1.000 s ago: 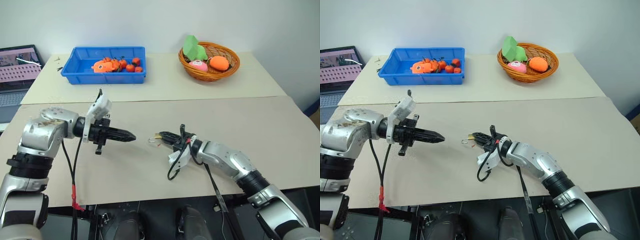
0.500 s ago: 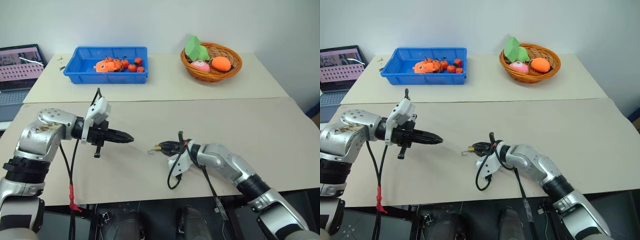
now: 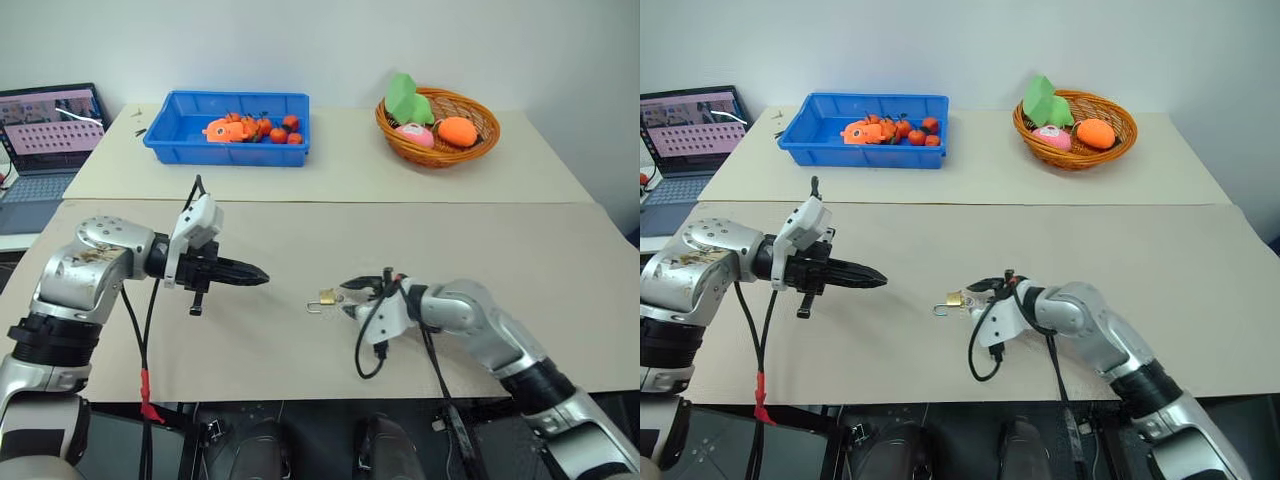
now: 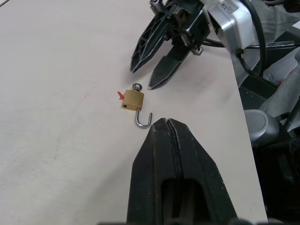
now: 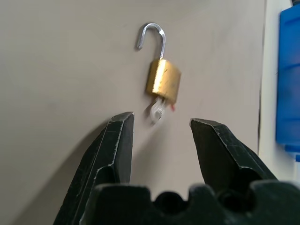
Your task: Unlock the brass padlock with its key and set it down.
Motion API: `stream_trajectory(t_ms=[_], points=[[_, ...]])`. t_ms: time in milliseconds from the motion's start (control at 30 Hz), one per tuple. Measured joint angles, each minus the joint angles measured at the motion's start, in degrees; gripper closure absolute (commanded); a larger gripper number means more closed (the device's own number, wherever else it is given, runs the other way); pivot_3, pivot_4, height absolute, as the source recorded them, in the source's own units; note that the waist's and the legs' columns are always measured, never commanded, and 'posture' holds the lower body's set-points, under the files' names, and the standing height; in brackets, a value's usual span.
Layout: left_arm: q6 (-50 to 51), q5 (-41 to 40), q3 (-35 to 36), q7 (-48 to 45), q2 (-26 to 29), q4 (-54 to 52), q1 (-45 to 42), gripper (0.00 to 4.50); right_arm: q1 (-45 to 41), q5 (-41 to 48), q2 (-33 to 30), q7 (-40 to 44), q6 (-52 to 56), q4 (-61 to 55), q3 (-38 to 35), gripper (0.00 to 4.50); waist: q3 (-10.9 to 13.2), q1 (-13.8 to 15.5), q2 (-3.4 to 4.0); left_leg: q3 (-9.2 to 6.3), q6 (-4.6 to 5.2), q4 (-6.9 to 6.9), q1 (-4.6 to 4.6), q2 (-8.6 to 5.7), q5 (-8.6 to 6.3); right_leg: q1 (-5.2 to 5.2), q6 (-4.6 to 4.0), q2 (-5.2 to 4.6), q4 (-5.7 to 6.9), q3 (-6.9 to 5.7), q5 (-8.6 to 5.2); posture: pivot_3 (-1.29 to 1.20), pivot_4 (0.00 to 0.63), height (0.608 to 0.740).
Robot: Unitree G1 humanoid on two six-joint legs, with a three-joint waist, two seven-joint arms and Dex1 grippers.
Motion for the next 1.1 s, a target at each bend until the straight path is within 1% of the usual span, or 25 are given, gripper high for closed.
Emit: stream_trajectory(t_ms=[133, 200, 267, 333, 433, 533, 567, 600, 633, 700, 733, 800, 867, 933, 1000, 1100], points=[[-0.61, 0.03, -0.2, 0.38, -0.71, 0.32, -0.08, 4.5, 3.05, 3.43, -2.31, 2.05, 2.41, -2.53, -2.3, 1.96, 0.0, 0.12, 0.0, -0.01, 0.0, -0.01, 0.01, 0.01, 0.0, 0.02, 0.0, 0.01, -0.03, -0.02, 0.0, 0.0, 0.15, 0.676], [-0.69, 0.07, 0.09, 2.24, -1.87, 0.46, 0.05, 4.5, 5.5, 8.1, -2.04, 3.81, 9.1, -4.81, -4.65, 1.96, 0.0, 0.31, -0.01, -0.02, 0.0, -0.01, 0.0, 0.01, 0.0, 0.03, 0.0, 0.01, -0.07, -0.01, 0.01, 0.0, 0.15, 0.676], [-0.7, 0.03, 2.05, 6.48, -4.11, 0.35, 1.53, 4.5, 7.4, 14.0, 0.88, 4.63, 20.25, -6.83, -7.73, 1.96, -0.01, 0.31, -0.01, -0.03, 0.0, -0.02, -0.02, 0.04, 0.0, 0.04, -0.22, 0.04, -0.14, -0.01, 0.18, 0.0, 0.15, 0.676], [-0.03, -0.28, 5.72, 13.7, -8.47, -0.16, 3.98, 4.5, 8.94, 20.19, 3.93, 3.66, 32.01, -10.41, -12.23, 1.96, 0.0, 0.26, -0.01, -0.05, 0.0, -0.03, -0.02, 0.04, 0.0, 0.03, -0.44, 0.05, -0.14, 0.01, 0.34, 0.0, 0.15, 0.676], [2.07, -1.29, 10.52, 25.3, -15.17, -2.42, 7.07, 4.5, 9.07, 26.63, 7.38, -0.38, 45.06, -15.49, -20.39, 1.96, 0.0, 0.26, -0.01, -0.09, 0.02, -0.06, -0.03, 0.04, 0.0, 0.05, -0.42, 0.05, -0.24, 0.0, 0.42, 0.0, 0.15, 0.676], [1.18, 0.37, 15.86, 39.75, -21.81, -4.46, 10.55, 4.5, 9.19, 31.71, 13.5, -9.11, 56.9, -20.38, -30.86, 1.96, 0.0, 0.37, -0.01, -0.1, 0.01, -0.16, 0.02, -0.01, 0.0, 0.07, -0.42, 0.05, -0.28, 0.01, 0.45, 0.0, 0.15, 0.676], [0.87, 0.67, 17.05, 42.36, -22.97, -4.44, 11.14, 4.5, 9.3, 32.12, 14.44, -10.91, 58.46, -20.93, -32.53, 1.96, 0.0, 0.41, -0.01, -0.09, 0.01, -0.17, 0.01, -0.02, 0.0, 0.07, -0.43, 0.05, -0.28, 0.01, 0.45, 0.0, 0.15, 0.676], [0.29, 1.39, 19.32, 47.89, -25.44, -4.39, 11.66, 4.5, 9.67, 32.48, 16.43, -14.98, 61.28, -21.84, -35.57, 1.96, 0.0, 0.48, -0.01, -0.09, 0.01, -0.21, 0.01, -0.03, 0.01, 0.06, -0.42, 0.05, -0.31, 0.01, 0.47, 0.0, 0.15, 0.676], [-0.89, 2.29, 20.94, 51.48, -26.97, -4.09, 11.79, 4.5, 9.91, 31.96, 17.97, -17.98, 62.35, -22.17, -37.32, 1.96, -0.01, 0.54, -0.01, -0.08, 0.01, -0.2, 0.02, -0.04, 0.01, 0.07, -0.42, 0.04, -0.3, 0.02, 0.47, 0.0, 0.15, 0.676], [-5.6, 5.32, 24.52, 60.92, -29.93, -1.46, 11.66, 4.5, 11.13, 28.31, 20.3, -26.61, 63.03, -21.44, -39.04, 1.96, -0.01, 0.58, -0.01, -0.06, 0.0, -0.22, 0.04, -0.08, 0.01, 0.08, -0.41, 0.03, -0.3, 0.04, 0.48, 0.0, 0.15, 0.676], [-8.02, 7.03, 26.35, 65.25, -30.49, 0.96, 11.62, 4.5, 11.83, 25.94, 20.78, -30.73, 62.94, -19.93, -39.44, 1.96, -0.01, 0.56, -0.01, -0.04, 0.0, -0.22, 0.03, -0.15, 0.01, 0.06, -0.41, 0.03, -0.3, 0.05, 0.48, 0.0, 0.15, 0.676], [-12.55, 9.09, 29.1, 70.61, -31.32, 5.97, 11.45, 4.5, 13.33, 22.43, 21.27, -36.5, 60.6, -16.42, -39.86, 1.96, -0.01, 0.48, -0.01, -0.02, 0.0, -0.23, 0.04, -0.16, 0.01, 0.05, -0.4, 0.03, -0.3, 0.05, 0.48, 0.0, 0.15, 0.676], [-16.85, 10.39, 30.09, 73.2, -31.66, 11.17, 11.3, 4.5, 14.11, 19.75, 21.45, -40.11, 56.47, -12.92, -38.74, 1.96, -0.01, 0.27, -0.01, 0.01, 0.0, -0.23, 0.02, -0.17, 0.01, 0.01, -0.4, 0.03, -0.28, 0.06, 0.48, 0.0, 0.15, 0.676], [-20.56, 11.67, 29.58, 73.87, -31.95, 15.48, 10.9, 4.5, 14.12, 17.96, 21.87, -42.52, 52.08, -9.72, -36.78, 1.96, -0.01, -0.05, -0.01, 0.03, 0.0, -0.22, 0.01, -0.18, 0.01, 0.01, -0.39, 0.03, -0.27, 0.06, 0.47, 0.0, 0.15, 0.676], [-23.72, 12.5, 28.18, 73.76, -32.23, 18.68, 10.35, 4.5, 13.96, 16.85, 22.08, -44.3, 48.11, -6.62, -34.81, 1.96, -0.01, -0.2, -0.02, 0.02, 0.0, -0.22, 0.01, -0.18, 0.01, 0.01, -0.39, 0.02, -0.28, 0.05, 0.47, 0.0, 0.15, 0.676], [-27.39, 12.97, 27.99, 74.5, -32.28, 22.67, 8.93, 4.5, 13.69, 16.68, 22.29, -45.6, 44.5, -3.43, -34.31, 1.96, -0.01, -0.42, -0.02, 0.01, 0.0, -0.22, -0.01, -0.17, 0.01, 0.0, -0.39, 0.02, -0.28, 0.05, 0.47, 0.0, 0.15, 0.676]])
